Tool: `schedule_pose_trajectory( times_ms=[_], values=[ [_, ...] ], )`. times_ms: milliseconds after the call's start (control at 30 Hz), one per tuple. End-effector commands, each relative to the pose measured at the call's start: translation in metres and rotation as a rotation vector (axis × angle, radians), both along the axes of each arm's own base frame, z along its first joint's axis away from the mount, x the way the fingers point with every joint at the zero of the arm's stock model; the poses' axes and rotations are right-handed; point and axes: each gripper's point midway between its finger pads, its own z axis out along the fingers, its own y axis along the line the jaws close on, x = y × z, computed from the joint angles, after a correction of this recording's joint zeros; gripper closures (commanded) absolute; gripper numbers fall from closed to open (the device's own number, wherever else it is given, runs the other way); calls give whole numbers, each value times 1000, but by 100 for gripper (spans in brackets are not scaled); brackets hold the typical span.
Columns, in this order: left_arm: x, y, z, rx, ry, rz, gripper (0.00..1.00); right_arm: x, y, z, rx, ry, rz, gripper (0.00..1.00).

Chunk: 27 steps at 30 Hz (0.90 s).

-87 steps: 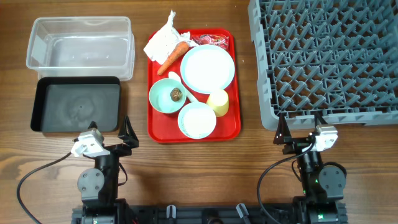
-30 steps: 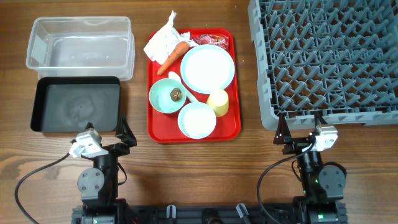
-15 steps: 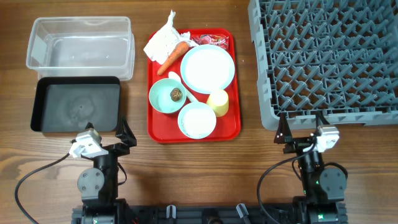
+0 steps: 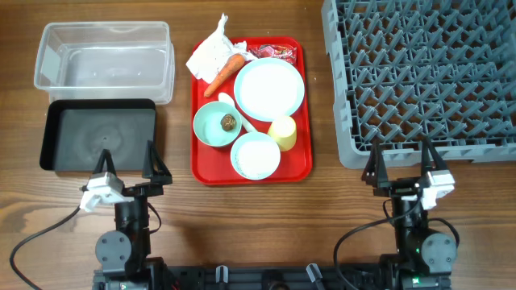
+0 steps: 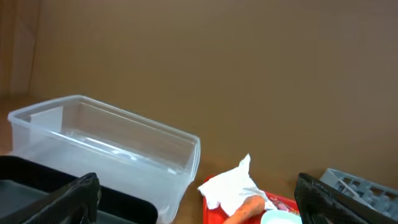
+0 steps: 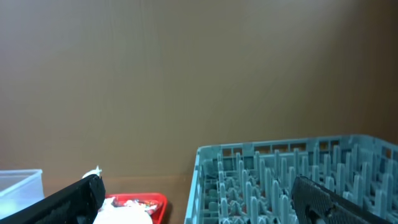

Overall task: Sort waste into correct bins and load items into the dishwasher rack
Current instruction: 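Raise both arms and move the left gripper toward the mint bowl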

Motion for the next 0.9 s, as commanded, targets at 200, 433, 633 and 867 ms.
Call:
schedule_pose_trajectory(
  times_ms=[200, 433, 633, 867],
  values=[
    [-11, -1, 47, 18, -97, -4, 0, -16, 2, 50, 14, -109, 22, 0],
    [-23, -4, 81, 26, -122, -13, 0, -33, 12, 87, -18, -191, 74, 0],
    [-26, -5, 98, 54, -72, -12, 0, -44, 23, 109, -80, -232, 122, 0],
    [-16, -21, 121, 82, 21, -105, 0, -43, 48, 131, -134, -207, 260, 0]
  ],
)
